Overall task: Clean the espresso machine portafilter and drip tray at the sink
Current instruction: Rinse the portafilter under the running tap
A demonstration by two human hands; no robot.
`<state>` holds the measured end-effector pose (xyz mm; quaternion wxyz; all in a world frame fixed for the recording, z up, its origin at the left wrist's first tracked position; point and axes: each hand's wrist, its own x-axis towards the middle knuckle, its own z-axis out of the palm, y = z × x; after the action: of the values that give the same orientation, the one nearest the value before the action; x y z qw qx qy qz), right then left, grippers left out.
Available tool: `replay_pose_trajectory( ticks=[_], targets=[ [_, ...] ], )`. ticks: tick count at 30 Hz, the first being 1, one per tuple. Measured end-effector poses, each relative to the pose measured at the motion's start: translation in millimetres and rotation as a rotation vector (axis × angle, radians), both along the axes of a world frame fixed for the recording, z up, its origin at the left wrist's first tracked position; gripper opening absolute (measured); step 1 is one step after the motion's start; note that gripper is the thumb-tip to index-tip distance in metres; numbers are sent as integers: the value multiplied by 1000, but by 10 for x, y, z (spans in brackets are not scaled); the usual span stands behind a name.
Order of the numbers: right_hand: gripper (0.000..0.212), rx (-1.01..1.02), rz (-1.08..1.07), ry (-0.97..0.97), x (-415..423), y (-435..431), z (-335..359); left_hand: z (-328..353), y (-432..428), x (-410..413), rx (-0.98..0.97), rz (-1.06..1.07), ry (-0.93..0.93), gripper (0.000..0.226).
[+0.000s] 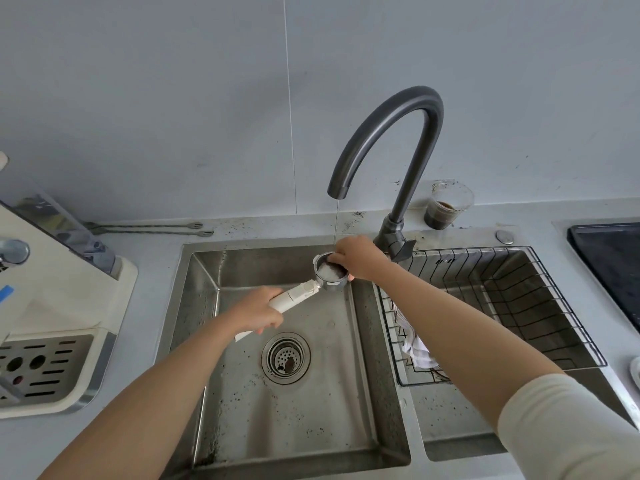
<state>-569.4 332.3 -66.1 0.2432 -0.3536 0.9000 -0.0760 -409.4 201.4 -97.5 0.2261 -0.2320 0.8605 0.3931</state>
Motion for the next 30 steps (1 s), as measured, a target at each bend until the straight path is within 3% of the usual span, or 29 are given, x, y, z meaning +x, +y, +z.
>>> replay_pose_trajectory(
  ticks=[4,8,15,23,30],
  targets=[
    [16,-135,-178,-75,2,-17,-28,-51,38,-22,-77,81,41,36],
    [11,-369,-444,-320,26,-6,-13,-96,148,-50,-67,144,99,26],
    [31,-547,-693,-443,120,-2,-40,-186,321,-121,-87,171,178,24],
    [47,-508,-645,-585,68,31,29,-249,338,-117,-204,193,211,22],
    [15,-571,-508,-425,16,61,29,-285,245,-107,-300,161,248,18]
  ],
)
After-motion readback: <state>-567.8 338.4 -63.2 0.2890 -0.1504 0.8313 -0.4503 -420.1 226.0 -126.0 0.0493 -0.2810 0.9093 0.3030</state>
